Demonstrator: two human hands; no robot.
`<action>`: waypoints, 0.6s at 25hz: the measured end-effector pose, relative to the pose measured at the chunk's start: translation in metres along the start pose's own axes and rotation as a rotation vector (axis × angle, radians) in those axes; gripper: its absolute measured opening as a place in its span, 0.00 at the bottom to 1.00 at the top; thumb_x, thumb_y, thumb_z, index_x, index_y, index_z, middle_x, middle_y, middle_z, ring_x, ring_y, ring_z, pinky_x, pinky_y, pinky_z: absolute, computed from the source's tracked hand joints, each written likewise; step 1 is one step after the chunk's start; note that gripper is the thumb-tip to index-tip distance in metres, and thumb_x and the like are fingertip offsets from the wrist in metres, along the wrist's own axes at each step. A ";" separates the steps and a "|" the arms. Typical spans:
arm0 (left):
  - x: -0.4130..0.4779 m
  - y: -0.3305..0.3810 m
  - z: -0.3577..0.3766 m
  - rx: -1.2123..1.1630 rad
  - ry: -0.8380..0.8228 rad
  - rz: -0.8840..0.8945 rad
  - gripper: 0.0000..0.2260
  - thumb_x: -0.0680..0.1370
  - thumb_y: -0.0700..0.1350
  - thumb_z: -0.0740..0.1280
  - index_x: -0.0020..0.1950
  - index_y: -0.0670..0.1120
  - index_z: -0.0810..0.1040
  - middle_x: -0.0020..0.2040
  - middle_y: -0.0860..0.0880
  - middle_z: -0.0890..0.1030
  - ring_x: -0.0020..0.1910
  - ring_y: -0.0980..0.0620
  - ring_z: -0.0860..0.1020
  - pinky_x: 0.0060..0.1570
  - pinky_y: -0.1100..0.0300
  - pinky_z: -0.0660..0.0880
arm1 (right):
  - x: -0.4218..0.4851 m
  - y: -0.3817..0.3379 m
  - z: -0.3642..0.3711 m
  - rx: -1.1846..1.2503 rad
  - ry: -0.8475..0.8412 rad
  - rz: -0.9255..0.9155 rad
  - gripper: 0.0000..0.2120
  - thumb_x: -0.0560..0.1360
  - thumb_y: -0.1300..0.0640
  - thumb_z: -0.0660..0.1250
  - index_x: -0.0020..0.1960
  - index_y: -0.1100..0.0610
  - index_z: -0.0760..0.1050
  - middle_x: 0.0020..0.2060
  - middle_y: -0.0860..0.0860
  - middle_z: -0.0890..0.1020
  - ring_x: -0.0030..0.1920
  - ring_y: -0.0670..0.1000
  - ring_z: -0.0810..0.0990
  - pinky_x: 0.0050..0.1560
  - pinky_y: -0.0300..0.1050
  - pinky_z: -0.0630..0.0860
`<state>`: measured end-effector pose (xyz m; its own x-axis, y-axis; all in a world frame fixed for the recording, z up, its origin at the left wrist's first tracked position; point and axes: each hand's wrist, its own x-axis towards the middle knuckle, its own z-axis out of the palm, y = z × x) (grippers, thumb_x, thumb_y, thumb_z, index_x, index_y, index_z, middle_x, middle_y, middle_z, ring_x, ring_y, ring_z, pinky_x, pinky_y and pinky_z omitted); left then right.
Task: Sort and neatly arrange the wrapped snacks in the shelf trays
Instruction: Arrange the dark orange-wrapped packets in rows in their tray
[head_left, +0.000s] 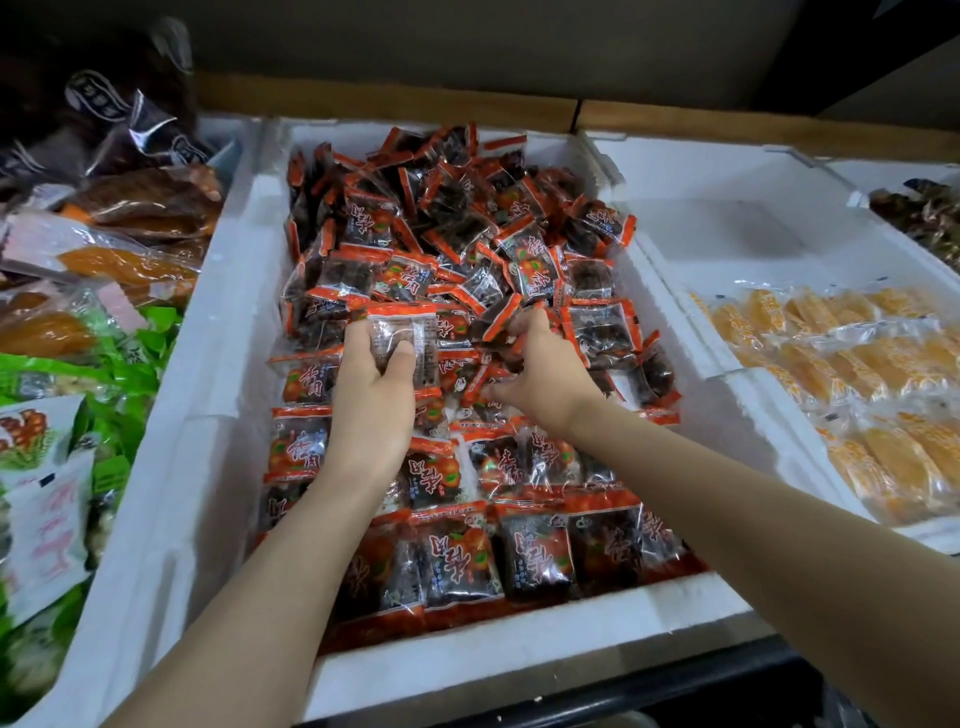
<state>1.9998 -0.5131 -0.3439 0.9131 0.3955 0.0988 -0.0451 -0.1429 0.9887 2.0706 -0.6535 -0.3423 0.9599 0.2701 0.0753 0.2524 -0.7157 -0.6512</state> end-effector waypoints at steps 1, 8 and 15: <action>0.001 -0.001 0.000 -0.013 0.012 -0.001 0.09 0.82 0.45 0.57 0.62 0.47 0.68 0.57 0.50 0.76 0.59 0.49 0.74 0.63 0.47 0.71 | 0.004 -0.001 0.001 0.019 0.023 -0.017 0.28 0.71 0.65 0.71 0.64 0.58 0.60 0.43 0.48 0.75 0.46 0.53 0.78 0.38 0.40 0.74; 0.005 -0.005 0.002 -0.008 0.033 -0.001 0.10 0.82 0.45 0.57 0.63 0.46 0.68 0.56 0.49 0.77 0.57 0.48 0.75 0.62 0.45 0.72 | 0.014 -0.012 -0.010 0.157 0.061 -0.035 0.27 0.73 0.71 0.65 0.67 0.57 0.60 0.50 0.54 0.76 0.49 0.53 0.78 0.49 0.49 0.79; 0.007 -0.009 0.005 -0.040 -0.006 -0.047 0.13 0.82 0.45 0.56 0.66 0.46 0.65 0.60 0.49 0.74 0.61 0.46 0.74 0.62 0.45 0.72 | -0.007 -0.002 -0.026 -0.325 -0.077 -0.002 0.26 0.74 0.52 0.70 0.66 0.58 0.63 0.55 0.54 0.75 0.54 0.52 0.76 0.54 0.45 0.73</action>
<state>2.0082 -0.5135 -0.3531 0.9170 0.3954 0.0520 -0.0186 -0.0878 0.9960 2.0668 -0.6706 -0.3219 0.9504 0.3107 0.0105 0.2917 -0.8796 -0.3757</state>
